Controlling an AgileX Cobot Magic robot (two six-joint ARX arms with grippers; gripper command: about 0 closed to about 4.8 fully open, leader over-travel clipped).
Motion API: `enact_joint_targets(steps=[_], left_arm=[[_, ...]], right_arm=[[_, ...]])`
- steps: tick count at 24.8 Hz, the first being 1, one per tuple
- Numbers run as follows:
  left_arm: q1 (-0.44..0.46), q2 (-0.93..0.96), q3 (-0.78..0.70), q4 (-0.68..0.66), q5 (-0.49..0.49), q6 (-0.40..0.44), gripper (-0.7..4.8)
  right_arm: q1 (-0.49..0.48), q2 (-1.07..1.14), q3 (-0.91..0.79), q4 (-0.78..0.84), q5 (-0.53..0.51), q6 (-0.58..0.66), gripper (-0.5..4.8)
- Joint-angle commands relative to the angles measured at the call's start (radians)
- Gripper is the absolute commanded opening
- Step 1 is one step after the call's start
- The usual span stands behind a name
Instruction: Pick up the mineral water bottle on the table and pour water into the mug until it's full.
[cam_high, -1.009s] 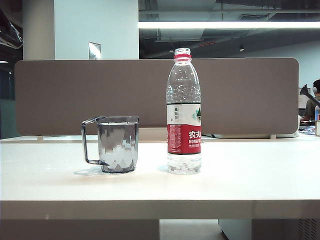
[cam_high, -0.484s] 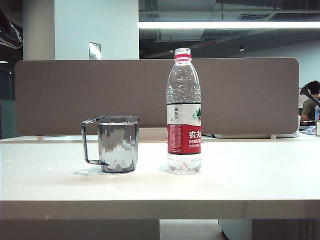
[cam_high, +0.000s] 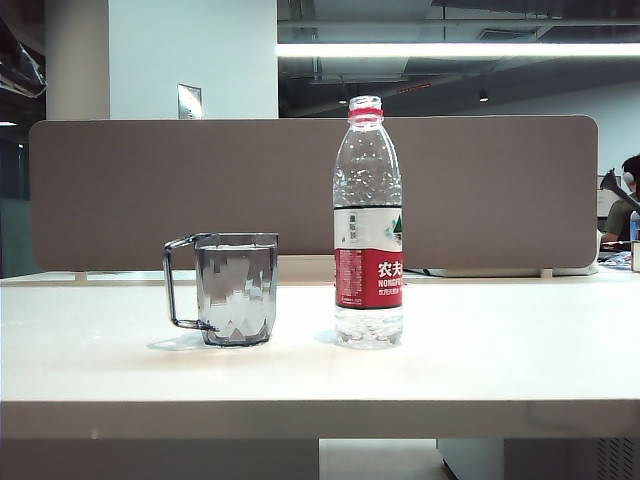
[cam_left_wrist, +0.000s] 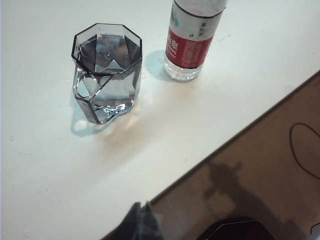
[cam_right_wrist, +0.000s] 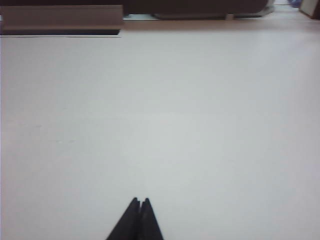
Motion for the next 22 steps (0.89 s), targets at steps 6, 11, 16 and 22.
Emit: enact_joint_targets(steps=[6,11,16,22], left_arm=[[0.000,-0.002,0.004,0.010,0.004,0.000,-0.05],[0.000,-0.002,0.003,0.030,-0.147,0.090,-0.05],[0.000,-0.002,0.003,0.029,-0.224,0.089,-0.05],[0.000,-0.009,0.003,0.034,-0.221,0.088,-0.05]], right_arm=[[-0.008,-0.001,-0.007,0.014,0.001,0.000,-0.05],[-0.008,-0.001,-0.007,0.014,0.001,0.000,-0.05],[-0.008,-0.001,-0.007,0.014,0.001,0.000,-0.05],[-0.008,-0.001,-0.007,0.014,0.001,0.000,-0.05]])
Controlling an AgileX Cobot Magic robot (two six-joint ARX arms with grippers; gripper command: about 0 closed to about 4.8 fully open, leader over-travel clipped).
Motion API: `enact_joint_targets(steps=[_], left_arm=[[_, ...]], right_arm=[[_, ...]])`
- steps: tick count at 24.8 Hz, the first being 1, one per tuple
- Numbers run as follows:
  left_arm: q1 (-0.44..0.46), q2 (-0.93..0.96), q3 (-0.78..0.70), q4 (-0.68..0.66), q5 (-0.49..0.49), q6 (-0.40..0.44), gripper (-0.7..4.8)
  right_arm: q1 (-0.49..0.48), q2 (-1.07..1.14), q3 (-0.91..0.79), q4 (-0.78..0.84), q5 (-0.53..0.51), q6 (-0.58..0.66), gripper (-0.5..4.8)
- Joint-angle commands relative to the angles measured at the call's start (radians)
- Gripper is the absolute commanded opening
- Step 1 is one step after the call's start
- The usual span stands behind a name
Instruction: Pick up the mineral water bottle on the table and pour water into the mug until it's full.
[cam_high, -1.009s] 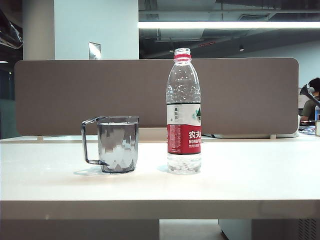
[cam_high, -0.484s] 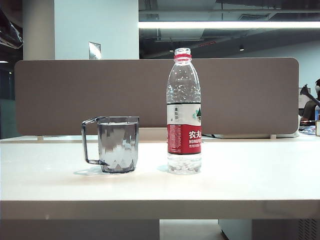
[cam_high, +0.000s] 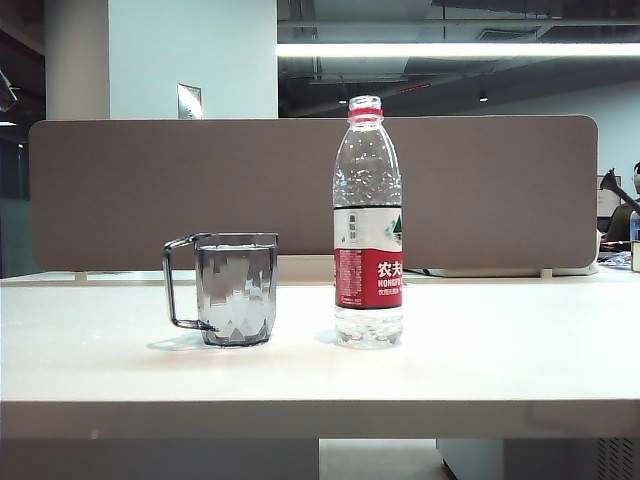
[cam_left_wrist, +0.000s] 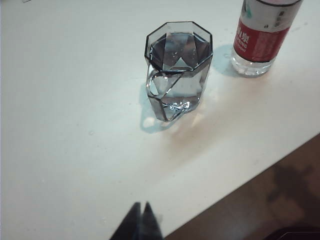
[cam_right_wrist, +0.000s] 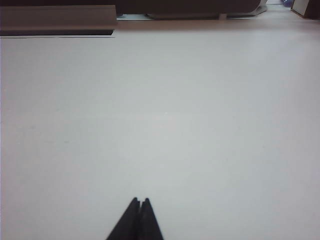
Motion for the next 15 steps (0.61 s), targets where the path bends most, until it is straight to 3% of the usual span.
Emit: enact_joint_targets(steps=[1,4,6,9,11,13,15], left_arm=[[0.000,-0.015,0.002,0.020,0.014,-0.002,-0.05],[0.000,-0.031,-0.014,0.048,0.068,-0.013,-0.05],[0.000,-0.105,-0.097,0.195,0.148,-0.066,-0.05],[0.000,-0.313,-0.294,0.480,0.148,-0.171,-0.05],[0.000,-0.449,-0.401,0.579,0.071,-0.204,-0.05],[0.000,-0.578,-0.477,0.580,-0.079,-0.251,-0.05],[0.000,-0.661,-0.542,0.595,-0.166,-0.304,-0.05]], right_arm=[[0.002,-0.001,-0.007,0.013,0.000,0.000,-0.05],[0.002,-0.001,-0.007,0.013,0.000,0.000,-0.05],[0.002,-0.001,-0.007,0.014,0.000,0.000,-0.05],[0.002,-0.001,-0.007,0.014,0.000,0.000,-0.05],[0.002,-0.001,-0.007,0.014,0.000,0.000,-0.05],[0.002,-0.001,-0.007,0.014,0.000,0.000,-0.05],[0.002,-0.001,-0.007,0.014,0.000,0.000,-0.05]])
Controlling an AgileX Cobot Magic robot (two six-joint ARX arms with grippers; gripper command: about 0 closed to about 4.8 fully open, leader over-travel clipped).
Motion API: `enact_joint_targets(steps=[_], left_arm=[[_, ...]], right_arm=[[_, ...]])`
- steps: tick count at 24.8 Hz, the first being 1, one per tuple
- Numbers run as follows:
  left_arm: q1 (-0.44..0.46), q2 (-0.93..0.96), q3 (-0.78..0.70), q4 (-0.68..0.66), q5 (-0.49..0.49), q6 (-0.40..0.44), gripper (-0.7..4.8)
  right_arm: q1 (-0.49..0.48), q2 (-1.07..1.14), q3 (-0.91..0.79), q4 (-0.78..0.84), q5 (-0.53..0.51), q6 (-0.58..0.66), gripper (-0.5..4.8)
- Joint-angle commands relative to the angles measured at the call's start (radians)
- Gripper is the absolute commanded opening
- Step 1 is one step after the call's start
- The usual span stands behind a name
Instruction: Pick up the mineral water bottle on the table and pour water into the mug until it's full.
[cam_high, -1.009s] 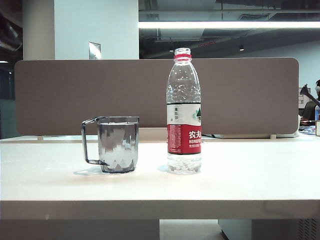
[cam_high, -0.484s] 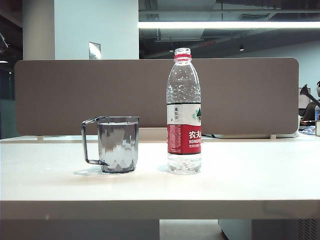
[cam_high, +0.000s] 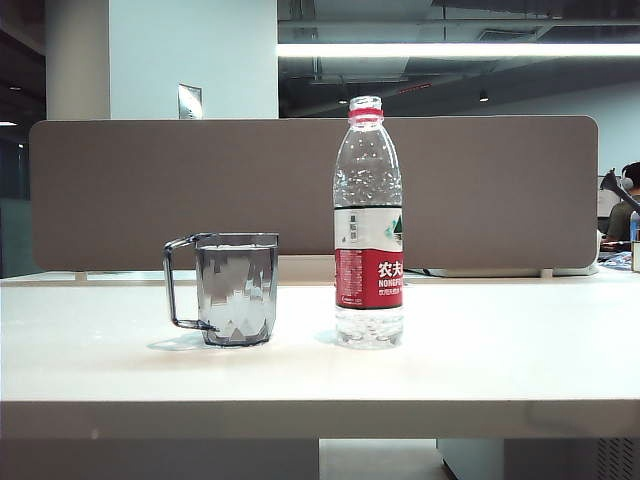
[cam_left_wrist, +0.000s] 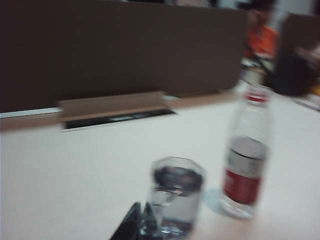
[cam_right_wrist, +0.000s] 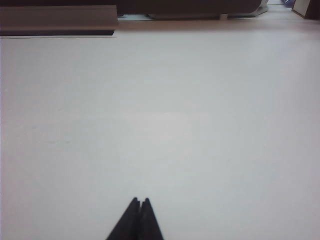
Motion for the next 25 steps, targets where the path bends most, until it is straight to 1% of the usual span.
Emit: enact_joint_targets(steps=[1,5,6,9,10,12,14,15,16,18,19,20,21,23,25], left_arm=[[0.007,-0.083,-0.081,0.040,-0.142,-0.092,-0.05],[0.008,-0.082,-0.163,0.034,0.020,-0.090,-0.05],[0.008,-0.082,-0.187,0.027,0.074,-0.089,-0.05],[0.011,-0.082,-0.236,0.009,0.093,-0.090,-0.05],[0.015,-0.082,-0.236,-0.021,0.097,-0.087,-0.05],[0.029,-0.082,-0.237,-0.077,0.093,-0.058,-0.05],[0.056,-0.082,-0.237,-0.086,0.089,-0.004,-0.05],[0.081,-0.082,-0.237,-0.089,0.073,0.017,-0.05],[0.101,-0.082,-0.237,-0.091,0.056,0.017,-0.05],[0.183,-0.082,-0.237,-0.093,0.042,0.016,-0.05],[0.248,-0.082,-0.237,-0.093,0.042,0.015,-0.05],[0.287,-0.082,-0.237,-0.093,0.041,0.015,-0.05],[0.346,-0.082,-0.237,-0.093,0.042,0.013,-0.05],[0.418,-0.082,-0.237,-0.092,0.043,-0.011,-0.05],[0.443,-0.082,-0.237,-0.093,0.042,-0.019,-0.05]], right_arm=[[0.000,-0.001,-0.007,0.014,0.000,0.000,-0.05],[-0.001,0.005,-0.007,0.014,-0.001,0.000,-0.05],[0.000,0.002,-0.007,0.013,0.000,0.000,-0.05],[0.000,0.000,-0.007,0.013,0.001,0.000,-0.05],[0.000,0.000,-0.007,0.013,0.001,0.000,-0.05],[0.000,0.000,-0.007,0.013,0.000,0.000,-0.05],[0.000,0.000,-0.007,0.014,0.001,0.000,-0.05],[0.000,0.000,-0.007,0.013,0.000,0.000,-0.05],[0.000,0.000,-0.007,0.014,0.000,0.000,-0.05],[0.000,0.000,-0.007,0.013,0.000,0.000,-0.05],[0.000,0.000,-0.007,0.013,0.000,0.000,-0.05],[0.000,0.000,-0.007,0.013,0.000,0.000,-0.05],[0.000,0.000,-0.007,0.013,0.001,0.000,-0.05],[0.000,0.000,-0.007,0.013,0.001,0.000,-0.05],[0.000,0.000,-0.007,0.013,0.001,0.000,-0.05]])
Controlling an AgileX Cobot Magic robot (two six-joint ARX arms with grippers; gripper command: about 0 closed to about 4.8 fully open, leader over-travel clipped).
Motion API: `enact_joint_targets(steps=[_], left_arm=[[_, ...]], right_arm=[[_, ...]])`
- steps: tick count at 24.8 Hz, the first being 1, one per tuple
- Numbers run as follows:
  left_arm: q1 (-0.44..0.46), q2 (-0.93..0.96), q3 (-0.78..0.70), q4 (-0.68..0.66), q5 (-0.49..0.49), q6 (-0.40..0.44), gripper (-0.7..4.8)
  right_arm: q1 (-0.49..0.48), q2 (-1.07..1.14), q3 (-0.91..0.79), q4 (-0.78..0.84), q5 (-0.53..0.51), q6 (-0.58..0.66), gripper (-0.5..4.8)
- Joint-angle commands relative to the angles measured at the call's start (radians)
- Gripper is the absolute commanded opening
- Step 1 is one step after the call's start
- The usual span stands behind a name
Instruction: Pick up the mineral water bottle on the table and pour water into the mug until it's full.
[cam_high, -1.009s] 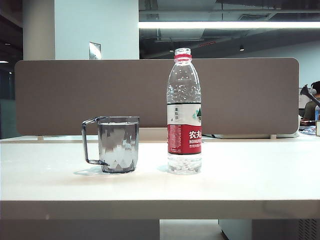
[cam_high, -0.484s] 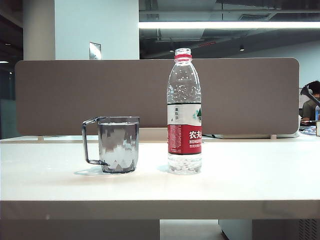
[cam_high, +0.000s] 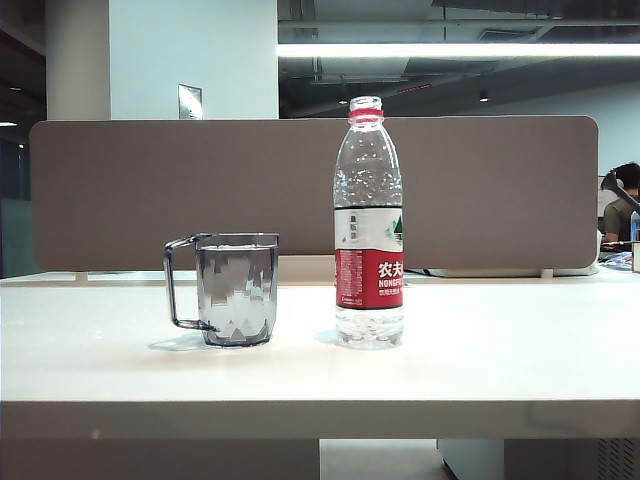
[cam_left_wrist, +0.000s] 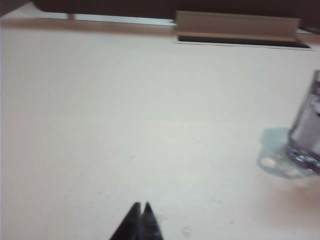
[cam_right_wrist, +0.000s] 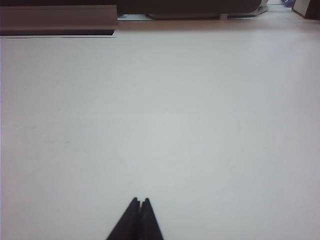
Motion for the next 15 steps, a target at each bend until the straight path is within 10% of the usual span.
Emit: enact_joint_targets(steps=[1,15], left_arm=[[0.022,0.001,0.003,-0.008,0.003,-0.016,-0.05],[0.021,0.001,0.003,-0.007,0.010,-0.016,-0.05]], right_arm=[[0.000,0.000,-0.007,0.014,0.001,0.000,-0.05],[0.000,0.000,-0.007,0.014,0.001,0.000,-0.05]])
